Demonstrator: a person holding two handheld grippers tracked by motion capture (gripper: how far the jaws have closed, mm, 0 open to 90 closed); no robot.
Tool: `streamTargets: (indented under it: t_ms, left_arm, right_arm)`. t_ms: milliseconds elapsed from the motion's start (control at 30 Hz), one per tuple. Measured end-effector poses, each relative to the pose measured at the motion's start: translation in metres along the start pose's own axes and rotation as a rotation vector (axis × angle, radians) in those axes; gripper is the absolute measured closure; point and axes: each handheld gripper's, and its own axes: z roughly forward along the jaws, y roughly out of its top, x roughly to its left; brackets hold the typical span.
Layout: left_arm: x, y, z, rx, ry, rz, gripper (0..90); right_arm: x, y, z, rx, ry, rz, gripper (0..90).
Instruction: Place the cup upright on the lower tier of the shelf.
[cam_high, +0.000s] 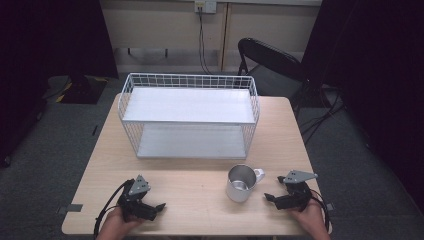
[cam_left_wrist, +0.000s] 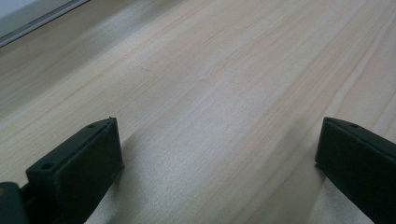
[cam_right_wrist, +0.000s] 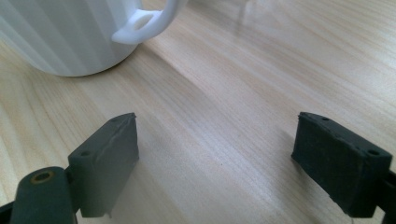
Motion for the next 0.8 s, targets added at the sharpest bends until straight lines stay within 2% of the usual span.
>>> streamTargets:
  t_ms: [400, 500, 567, 633, 800]
  left_arm:
    - [0.000, 0.000, 0.000, -0.002, -0.002, -0.004, 0.0]
    - [0.000, 0.000, -0.001, -0.001, 0.003, -0.002, 0.0]
    - [0.000, 0.000, -0.001, 0.000, 0.003, -0.001, 0.0]
    - [0.000, 0.000, -0.001, 0.000, 0.002, -0.001, 0.0]
    - [0.000, 0.000, -0.001, 0.000, 0.002, -0.001, 0.0]
  right_arm:
    - [0.001, -0.001, -0.001, -0.002, -0.003, 0.010, 13.5]
    - [0.000, 0.000, -0.003, 0.006, 0.003, 0.028, 15.8]
    - [-0.003, 0.002, -0.005, 0.016, 0.013, 0.068, 16.3]
    - [-0.005, 0.008, -0.011, -0.009, 0.014, 0.101, 17.5]
    - [-0.001, 0.018, -0.023, -0.047, 0.027, 0.073, 19.4]
